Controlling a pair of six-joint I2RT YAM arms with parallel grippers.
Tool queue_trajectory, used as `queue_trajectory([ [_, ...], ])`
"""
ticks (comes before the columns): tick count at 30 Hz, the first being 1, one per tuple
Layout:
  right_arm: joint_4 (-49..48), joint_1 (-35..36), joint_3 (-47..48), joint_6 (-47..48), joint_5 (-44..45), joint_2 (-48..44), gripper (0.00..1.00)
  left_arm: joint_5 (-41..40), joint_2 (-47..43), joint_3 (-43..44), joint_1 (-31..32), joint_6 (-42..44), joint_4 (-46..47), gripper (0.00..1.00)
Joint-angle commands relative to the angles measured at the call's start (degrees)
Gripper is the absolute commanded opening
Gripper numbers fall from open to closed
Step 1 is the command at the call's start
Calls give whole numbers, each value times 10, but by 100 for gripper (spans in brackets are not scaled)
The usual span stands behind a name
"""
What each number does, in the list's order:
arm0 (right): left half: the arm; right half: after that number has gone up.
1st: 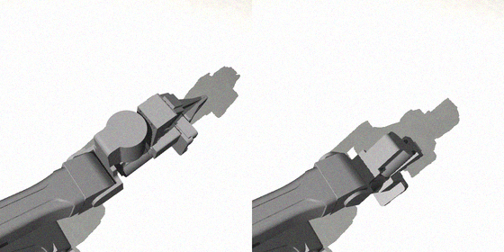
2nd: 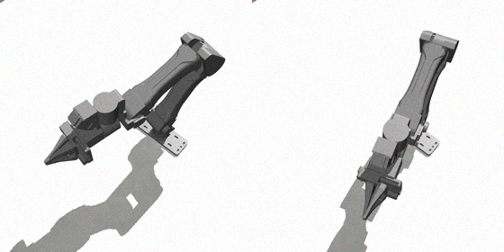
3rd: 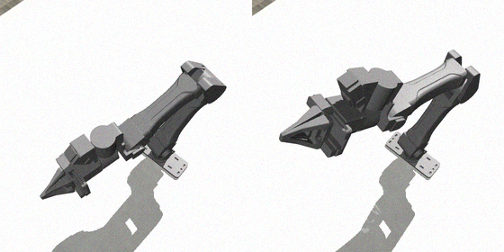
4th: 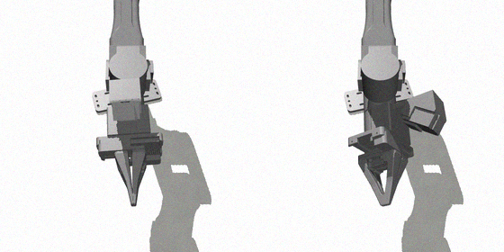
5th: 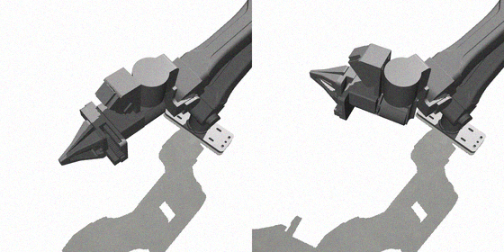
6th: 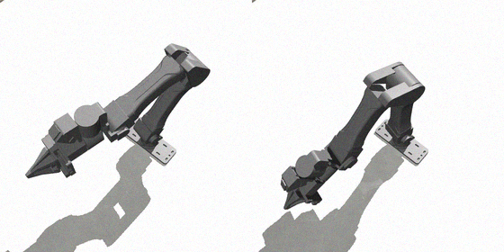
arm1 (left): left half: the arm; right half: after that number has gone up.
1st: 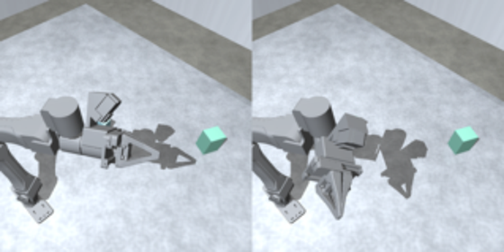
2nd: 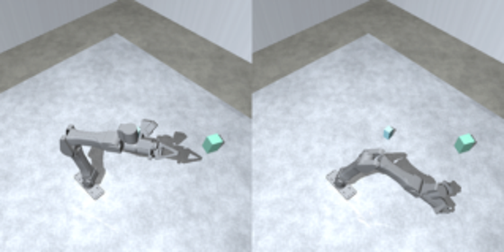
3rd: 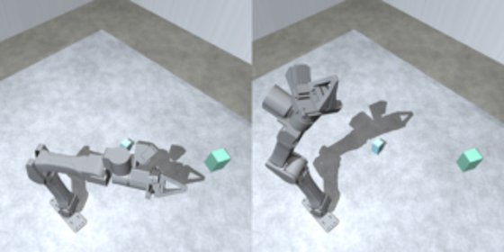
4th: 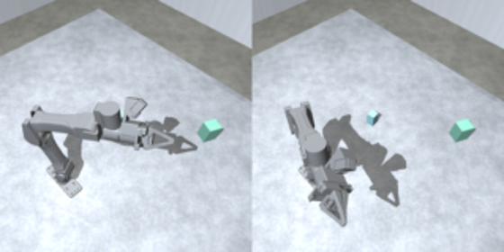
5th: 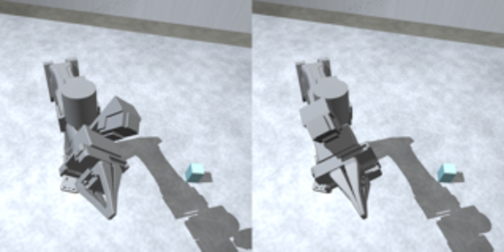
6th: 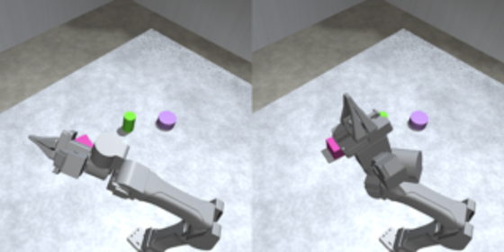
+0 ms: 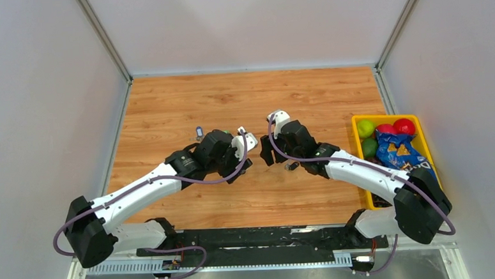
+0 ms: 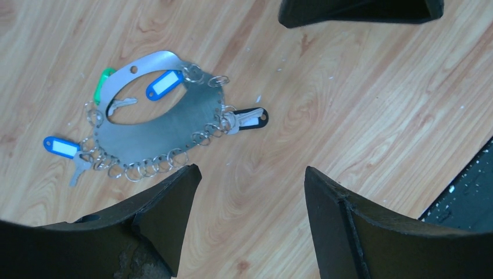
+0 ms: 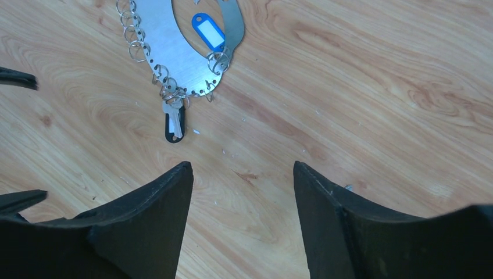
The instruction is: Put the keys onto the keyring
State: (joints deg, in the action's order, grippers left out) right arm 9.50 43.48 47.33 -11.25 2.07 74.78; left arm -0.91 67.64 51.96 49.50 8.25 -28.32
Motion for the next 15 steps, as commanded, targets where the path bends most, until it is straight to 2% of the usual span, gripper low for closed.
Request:
queue_trajectory([
  [1,-85,1,-27,-44,-30,27,65,-38,-22,28,-7,0,7,77],
  [6,-158,11,-32,-48,-39,85,60,-65,-74,4,-35,-33,35,77],
  [12,-195,44,-10,5,12,149,59,-109,-143,-24,-56,-56,68,85],
  [15,-220,46,-17,22,19,166,59,-107,-156,-28,-57,-61,68,86],
])
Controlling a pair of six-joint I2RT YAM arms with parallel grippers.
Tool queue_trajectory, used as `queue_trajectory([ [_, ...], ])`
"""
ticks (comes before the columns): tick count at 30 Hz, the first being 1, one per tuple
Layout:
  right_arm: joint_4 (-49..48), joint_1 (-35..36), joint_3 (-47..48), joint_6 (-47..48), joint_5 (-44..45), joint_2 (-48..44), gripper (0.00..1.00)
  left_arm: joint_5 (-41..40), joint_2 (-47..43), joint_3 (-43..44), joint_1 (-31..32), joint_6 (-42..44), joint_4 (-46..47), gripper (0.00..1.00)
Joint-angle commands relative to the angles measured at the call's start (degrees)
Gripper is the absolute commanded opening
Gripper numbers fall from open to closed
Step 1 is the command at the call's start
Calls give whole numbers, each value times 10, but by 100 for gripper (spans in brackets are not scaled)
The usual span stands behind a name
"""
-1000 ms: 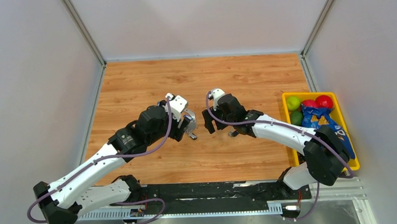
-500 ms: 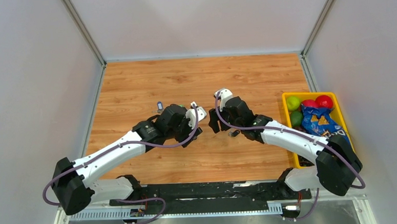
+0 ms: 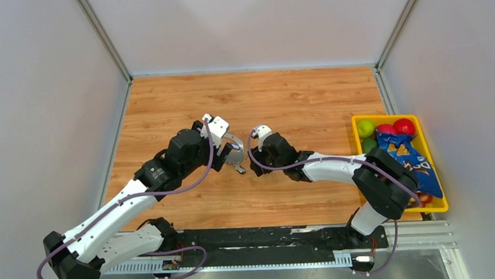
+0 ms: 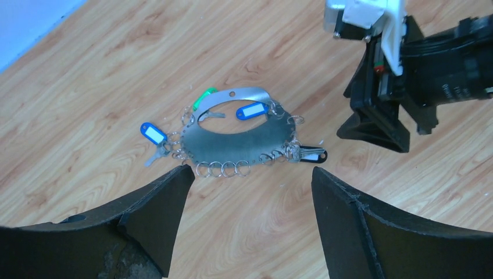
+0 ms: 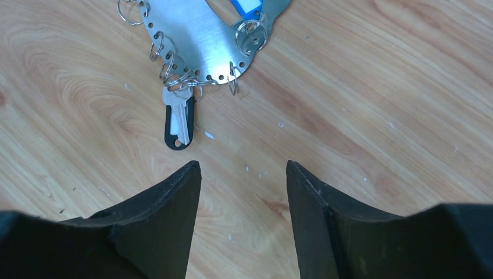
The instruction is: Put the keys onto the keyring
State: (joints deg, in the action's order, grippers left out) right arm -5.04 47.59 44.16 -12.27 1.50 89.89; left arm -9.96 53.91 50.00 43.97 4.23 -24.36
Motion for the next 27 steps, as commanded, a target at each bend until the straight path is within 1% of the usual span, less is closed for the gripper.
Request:
queue_trajectory([
  [1,-81,4,13,39,24,20,59,-16,-23,-9,-2,-21,28,86],
  [10,-160,12,0,92,-5,60,53,-5,-48,-16,-2,-22,33,87],
  [14,-189,13,-11,98,-42,68,52,-4,-59,-21,-2,-20,38,88],
  [21,-246,15,-25,106,-51,97,50,-2,-68,-25,-2,-19,42,89],
  [27,-282,14,-39,119,-38,112,47,-3,-72,-27,-2,-17,44,89],
])
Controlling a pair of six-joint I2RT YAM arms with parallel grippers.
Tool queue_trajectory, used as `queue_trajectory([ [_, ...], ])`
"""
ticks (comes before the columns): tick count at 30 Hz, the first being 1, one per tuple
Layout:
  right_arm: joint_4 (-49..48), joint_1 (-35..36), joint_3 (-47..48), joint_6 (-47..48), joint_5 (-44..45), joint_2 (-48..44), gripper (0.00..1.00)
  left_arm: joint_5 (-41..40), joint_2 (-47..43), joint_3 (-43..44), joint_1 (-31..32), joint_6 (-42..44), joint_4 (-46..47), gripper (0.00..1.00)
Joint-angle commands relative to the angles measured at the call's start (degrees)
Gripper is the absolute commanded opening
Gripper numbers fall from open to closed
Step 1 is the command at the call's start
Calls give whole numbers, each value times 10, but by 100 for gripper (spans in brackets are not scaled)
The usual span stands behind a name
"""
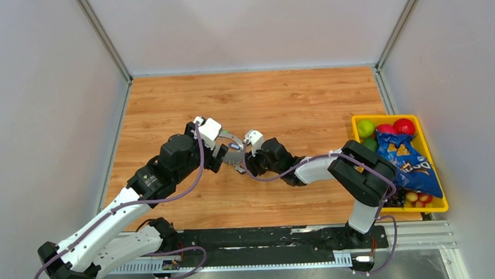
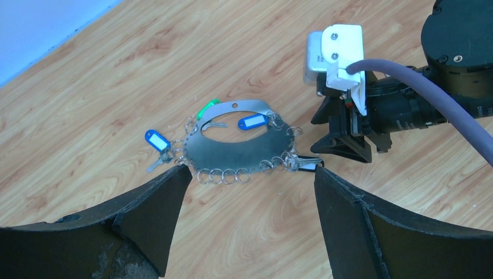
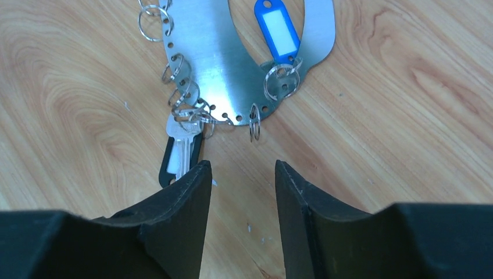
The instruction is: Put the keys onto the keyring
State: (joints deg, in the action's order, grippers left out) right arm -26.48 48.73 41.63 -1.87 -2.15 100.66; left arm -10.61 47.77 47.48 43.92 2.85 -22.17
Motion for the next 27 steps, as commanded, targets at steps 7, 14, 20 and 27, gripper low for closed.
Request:
queue_trajectory([
  [7,-89,3,-17,15,4,16,41,5,-11,-5,-2,-2,25,89],
  [14,-104,3,-11,16,1,36,40,5,-12,-7,-2,0,28,90],
  [20,-119,4,-6,15,1,51,38,7,-12,-9,-2,0,31,90],
  [27,-128,3,0,35,10,66,34,6,-11,-12,-2,2,34,91],
])
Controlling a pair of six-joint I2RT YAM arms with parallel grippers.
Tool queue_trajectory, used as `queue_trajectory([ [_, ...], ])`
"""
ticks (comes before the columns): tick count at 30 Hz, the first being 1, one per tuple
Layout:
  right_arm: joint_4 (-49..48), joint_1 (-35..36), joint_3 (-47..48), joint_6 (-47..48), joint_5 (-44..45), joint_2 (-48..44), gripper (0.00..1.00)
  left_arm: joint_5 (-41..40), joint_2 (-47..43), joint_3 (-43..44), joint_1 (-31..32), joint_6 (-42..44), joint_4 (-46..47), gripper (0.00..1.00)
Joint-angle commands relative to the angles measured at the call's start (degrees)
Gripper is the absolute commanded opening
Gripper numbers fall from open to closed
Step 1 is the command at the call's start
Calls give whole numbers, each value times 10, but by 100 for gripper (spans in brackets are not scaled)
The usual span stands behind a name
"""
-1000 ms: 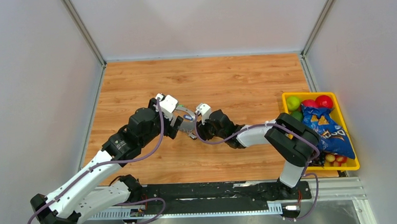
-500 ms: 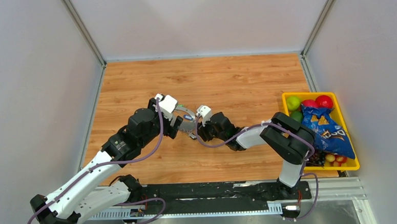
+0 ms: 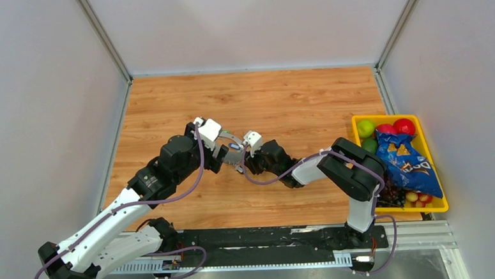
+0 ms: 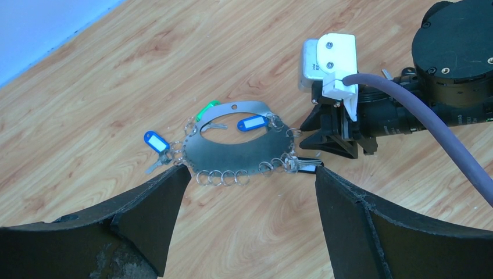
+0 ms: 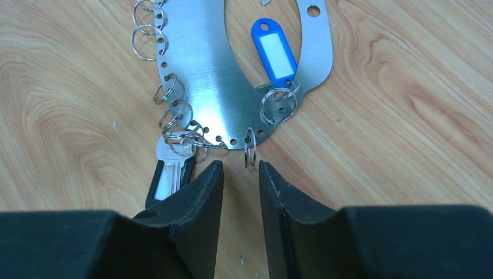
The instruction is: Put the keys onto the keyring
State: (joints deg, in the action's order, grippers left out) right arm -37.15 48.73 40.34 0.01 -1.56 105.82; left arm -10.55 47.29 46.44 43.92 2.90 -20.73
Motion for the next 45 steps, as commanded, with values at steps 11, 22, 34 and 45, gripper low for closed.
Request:
queue_trajectory([
  [11,-32,2,14,22,15,22,21,4,-4,-6,-2,4,24,92],
  [22,-73,2,-3,33,6,16,0,1,-5,-9,-2,6,27,93],
  [34,-33,12,-22,44,-33,-75,0,4,-9,-7,-2,5,27,93],
  [45,107,18,-29,62,-89,-255,0,120,-37,3,-2,20,22,93],
])
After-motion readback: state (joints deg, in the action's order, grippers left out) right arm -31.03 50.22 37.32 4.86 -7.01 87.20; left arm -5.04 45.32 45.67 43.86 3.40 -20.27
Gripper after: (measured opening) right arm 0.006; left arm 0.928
